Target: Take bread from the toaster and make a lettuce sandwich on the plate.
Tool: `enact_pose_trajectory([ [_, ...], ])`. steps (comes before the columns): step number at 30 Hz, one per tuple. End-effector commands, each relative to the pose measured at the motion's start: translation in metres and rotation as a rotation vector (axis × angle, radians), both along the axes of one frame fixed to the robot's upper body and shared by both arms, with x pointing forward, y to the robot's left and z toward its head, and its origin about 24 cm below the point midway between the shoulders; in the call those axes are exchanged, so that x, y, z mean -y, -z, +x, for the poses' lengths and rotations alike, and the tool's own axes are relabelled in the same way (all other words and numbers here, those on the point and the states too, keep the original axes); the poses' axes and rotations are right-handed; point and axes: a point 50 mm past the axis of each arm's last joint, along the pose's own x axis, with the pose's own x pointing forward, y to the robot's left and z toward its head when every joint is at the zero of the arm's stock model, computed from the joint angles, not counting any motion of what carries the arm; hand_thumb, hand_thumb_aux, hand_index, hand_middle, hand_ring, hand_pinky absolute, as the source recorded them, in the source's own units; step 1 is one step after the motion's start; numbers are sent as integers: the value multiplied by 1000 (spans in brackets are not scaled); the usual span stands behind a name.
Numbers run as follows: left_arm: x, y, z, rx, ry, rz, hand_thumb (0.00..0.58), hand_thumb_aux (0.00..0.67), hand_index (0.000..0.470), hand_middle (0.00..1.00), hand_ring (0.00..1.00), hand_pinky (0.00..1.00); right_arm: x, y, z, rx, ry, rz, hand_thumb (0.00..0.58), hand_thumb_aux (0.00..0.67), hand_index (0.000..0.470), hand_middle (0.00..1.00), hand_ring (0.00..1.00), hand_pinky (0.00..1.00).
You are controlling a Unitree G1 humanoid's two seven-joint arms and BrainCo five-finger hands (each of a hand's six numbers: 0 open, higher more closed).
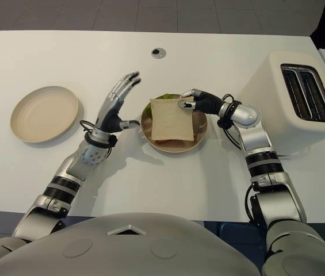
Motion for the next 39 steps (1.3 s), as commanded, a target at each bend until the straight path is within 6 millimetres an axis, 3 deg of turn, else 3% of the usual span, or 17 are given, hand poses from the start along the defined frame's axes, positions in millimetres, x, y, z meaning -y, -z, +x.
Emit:
enact_pose_trajectory([
  [1,14,7,-6,13,148,128,0,0,0,0,0,0,-6,5,4,-2,-67,-116,580,670,470,1000,1000,1000],
  [6,36,27,-16,-5,341,353,0,0,0,0,0,0,-6,13,13,33,-5,-167,580,670,470,1000,1000,1000],
  [10,39,39,-22,-24,409,444,0,0,0,0,0,0,-4,23,14,15,40,-174,580,670,470,1000,1000,1000],
  [14,35,67,-15,-143,400,593,0,0,0,0,0,0,-11,28,14,11,52,-153,580,670,470,1000,1000,1000],
  [15,35,72,-11,-169,384,613,0,0,0,0,0,0,-12,27,15,26,68,-135,579,644,452,1000,1000,1000],
  [16,34,75,-7,-193,371,629,0,0,0,0,0,0,-14,25,15,45,85,-114,387,284,199,973,973,973],
  [17,34,79,-3,-220,362,640,0,0,0,0,0,0,-15,20,15,76,95,-98,0,0,0,627,627,627],
  [18,34,82,-2,-246,362,652,0,0,0,0,0,0,-15,15,14,122,114,-82,0,0,0,0,0,0],
  [23,30,95,-1,-351,369,703,0,0,0,0,0,0,-15,-26,-6,489,202,-63,0,0,0,0,0,0],
  [28,23,95,-4,-366,381,705,5,3,2,0,0,0,18,-73,-29,909,491,-195,0,0,0,0,0,0],
  [34,25,90,-6,-346,366,695,0,0,0,0,0,0,5,-59,-75,857,453,-119,0,0,0,0,0,0],
  [35,28,84,-3,-307,350,660,27,16,11,0,0,0,3,-55,-81,806,434,-83,0,0,0,0,0,0],
  [36,32,71,0,-251,326,555,96,58,41,0,0,0,0,-49,-86,733,403,-46,0,0,0,0,0,0],
  [37,39,48,0,-187,319,368,230,150,105,0,0,0,-5,-41,-93,646,332,-25,0,0,0,0,0,0],
  [38,43,22,-5,-126,349,158,567,570,400,1000,1000,1000,-10,-31,-100,557,245,-3,75,45,31,800,800,800],
  [39,44,2,-14,-78,400,6,580,670,470,1000,1000,1000,-13,-23,-107,487,173,14,458,363,254,1000,1000,1000],
])
